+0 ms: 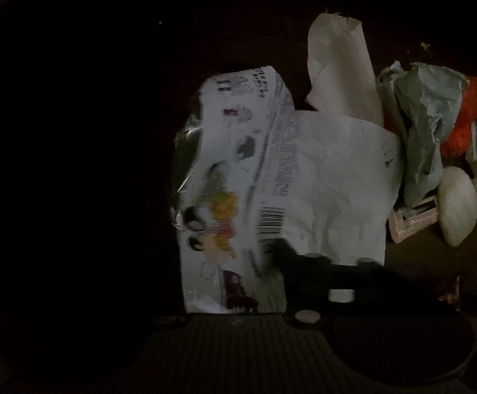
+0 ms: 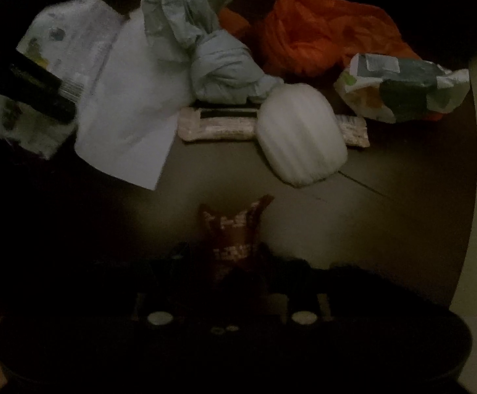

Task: Collect trash
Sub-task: 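Reach into the cubby, grasp the purple snack wrapper with left tool while right grasps the red-brown wrapper, then carry the snack wrapper with left tool while right tool carries the red-brown wrapper to the wastebasket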

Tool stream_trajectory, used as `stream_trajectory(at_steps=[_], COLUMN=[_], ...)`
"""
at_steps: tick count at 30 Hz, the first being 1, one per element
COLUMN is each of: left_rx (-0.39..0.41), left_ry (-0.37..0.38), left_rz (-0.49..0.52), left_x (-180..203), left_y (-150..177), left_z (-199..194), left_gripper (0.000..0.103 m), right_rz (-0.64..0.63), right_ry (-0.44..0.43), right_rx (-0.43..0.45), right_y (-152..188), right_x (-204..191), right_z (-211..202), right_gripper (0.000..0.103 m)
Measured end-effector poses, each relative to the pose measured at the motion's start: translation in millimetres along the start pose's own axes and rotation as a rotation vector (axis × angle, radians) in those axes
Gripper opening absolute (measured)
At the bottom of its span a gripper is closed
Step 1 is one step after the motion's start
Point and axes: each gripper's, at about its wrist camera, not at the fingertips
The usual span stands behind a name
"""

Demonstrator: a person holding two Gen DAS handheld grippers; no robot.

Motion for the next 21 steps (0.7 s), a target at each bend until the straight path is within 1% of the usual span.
stream_trajectory(at_steps=[1,4,9,12,16,21], left_rx=[0.000,0.014,0.007,0.010,0.025,0.047], left_ry=[-0.005,-0.048,-0.051,-0.042,-0.030,-0.002], left_rz=[0.009,0.036,0.027,0.026,0.048,0.090], left_x=[2.5,9.7,11.4,12.3,15.3,28.7], left_y=[1.9,9.6,24.7,34.2,46.3,38.1], left_z=[-1.3,-7.8,-34.3,-59.5,-116.4,-201.7], left_gripper=[0.030,0.018,0.018,0.018,0.018,0.018], right_rz=[-0.002,0.000,0.029,0.056,0.082,0.107], right_ry=[0.005,0.016,-0.009,-0.024,-0.039,-0.033], right_rx=[0.000,0.007,0.030,0.054,0.122,0.194], right_y=[0.8,4.1,14.9,18.7,21.1,8.6], right_x=[-0.9,-4.7,-5.9,-3.0,3.6,19.7], right_z=[-0.8,-8.9,-53.1,-96.1,-169.8,-258.8], right_gripper=[0.025,0.023,0.023,0.023,0.023,0.023])
Point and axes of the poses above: each gripper's, at about its wrist camera, not at the fingertips, and z roughly the way its jaws point, x to its right, y to its underside, and after that the axes turned 11 degrees about -x, right-handed
